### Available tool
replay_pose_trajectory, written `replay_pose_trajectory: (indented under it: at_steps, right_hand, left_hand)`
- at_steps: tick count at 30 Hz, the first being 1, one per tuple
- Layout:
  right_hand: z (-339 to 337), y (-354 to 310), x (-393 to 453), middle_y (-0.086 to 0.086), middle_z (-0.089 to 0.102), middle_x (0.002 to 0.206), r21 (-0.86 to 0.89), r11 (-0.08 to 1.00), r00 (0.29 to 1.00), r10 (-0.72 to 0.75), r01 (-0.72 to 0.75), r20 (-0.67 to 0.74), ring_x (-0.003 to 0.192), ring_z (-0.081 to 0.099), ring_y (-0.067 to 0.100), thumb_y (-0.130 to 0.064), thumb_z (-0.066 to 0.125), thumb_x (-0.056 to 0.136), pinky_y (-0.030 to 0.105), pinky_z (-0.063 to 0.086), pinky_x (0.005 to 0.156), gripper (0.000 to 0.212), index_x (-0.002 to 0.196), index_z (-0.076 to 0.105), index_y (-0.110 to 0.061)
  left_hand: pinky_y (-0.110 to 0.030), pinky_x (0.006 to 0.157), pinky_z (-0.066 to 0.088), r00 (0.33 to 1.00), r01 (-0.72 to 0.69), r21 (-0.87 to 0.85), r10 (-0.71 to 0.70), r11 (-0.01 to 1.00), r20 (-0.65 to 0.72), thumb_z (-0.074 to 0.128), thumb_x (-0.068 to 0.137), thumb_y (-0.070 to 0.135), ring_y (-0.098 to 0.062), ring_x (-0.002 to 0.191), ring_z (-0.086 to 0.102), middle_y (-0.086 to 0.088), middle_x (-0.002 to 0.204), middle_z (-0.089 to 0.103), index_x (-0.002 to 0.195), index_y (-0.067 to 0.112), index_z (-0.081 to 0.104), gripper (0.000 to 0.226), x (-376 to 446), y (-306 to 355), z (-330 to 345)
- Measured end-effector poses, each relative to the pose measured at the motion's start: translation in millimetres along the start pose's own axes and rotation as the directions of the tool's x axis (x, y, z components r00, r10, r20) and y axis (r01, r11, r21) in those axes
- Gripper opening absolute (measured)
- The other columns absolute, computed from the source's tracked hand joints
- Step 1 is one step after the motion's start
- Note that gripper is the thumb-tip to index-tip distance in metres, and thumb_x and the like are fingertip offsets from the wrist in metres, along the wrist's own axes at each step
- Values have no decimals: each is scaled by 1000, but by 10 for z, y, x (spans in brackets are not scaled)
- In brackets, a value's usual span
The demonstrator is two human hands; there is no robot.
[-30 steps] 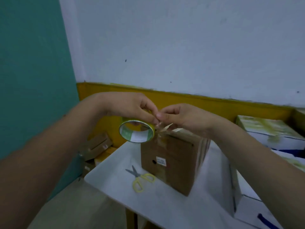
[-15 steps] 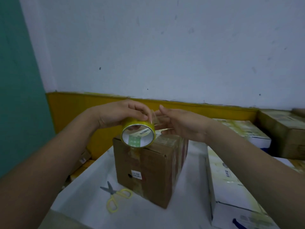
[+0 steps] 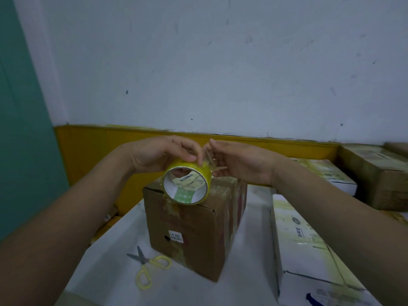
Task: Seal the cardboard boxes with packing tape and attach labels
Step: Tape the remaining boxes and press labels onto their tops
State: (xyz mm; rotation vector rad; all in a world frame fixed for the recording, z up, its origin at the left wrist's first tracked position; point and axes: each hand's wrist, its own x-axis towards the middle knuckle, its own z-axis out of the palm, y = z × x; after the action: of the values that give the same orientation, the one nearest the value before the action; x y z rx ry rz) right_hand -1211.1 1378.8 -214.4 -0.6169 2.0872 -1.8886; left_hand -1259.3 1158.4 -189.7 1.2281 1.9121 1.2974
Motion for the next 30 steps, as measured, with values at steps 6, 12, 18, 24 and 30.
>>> replay_pose_trajectory:
  at_steps: [6,12,18,24,30]
  right_hand:
    - [-51,-9,-38,-6,54,77,64,997,997,-53,49,55,77,51,9,-24,56,91,28,40,77,22,71,64,-26]
    - [-142,-17,-6,0,58,77,-3,997,997,76,-76,-20,69,55,9,-20,68,89,17,46,61,12,81,60,-16]
    - [-151,-125,93,-4,58,70,-1,918,909,393,-397,-141,57,52,1,-15,66,91,11,42,49,5,93,65,-10]
    - [-122,40,-6,-3,59,70,13,879,858,469,-477,-208,59,58,4,-20,70,88,14,46,50,8,85,65,-15]
    - [-120,237,-210,-3,59,67,28,884,842,454,-467,-291,61,56,6,-27,74,78,17,44,57,18,87,66,-14]
  left_hand:
    - [-20,58,44,998,43,-21,-42,999,54,54,86,11,-11,63,56,0,74,61,81,16,73,20,61,-36,10]
    - [-17,48,34,980,195,74,-197,978,23,59,98,19,-10,53,38,-1,64,44,96,4,70,18,86,14,-93]
    - [-23,55,42,943,332,498,-273,801,-189,74,83,40,-12,52,46,-1,57,52,117,17,71,41,163,325,-158]
    - [-31,64,40,928,323,438,-191,839,-320,51,87,69,-18,56,47,-4,57,48,74,23,77,54,106,142,-345]
    - [-33,55,32,907,296,717,50,631,-419,71,88,44,-15,46,26,-1,50,30,53,13,40,56,81,-196,-706]
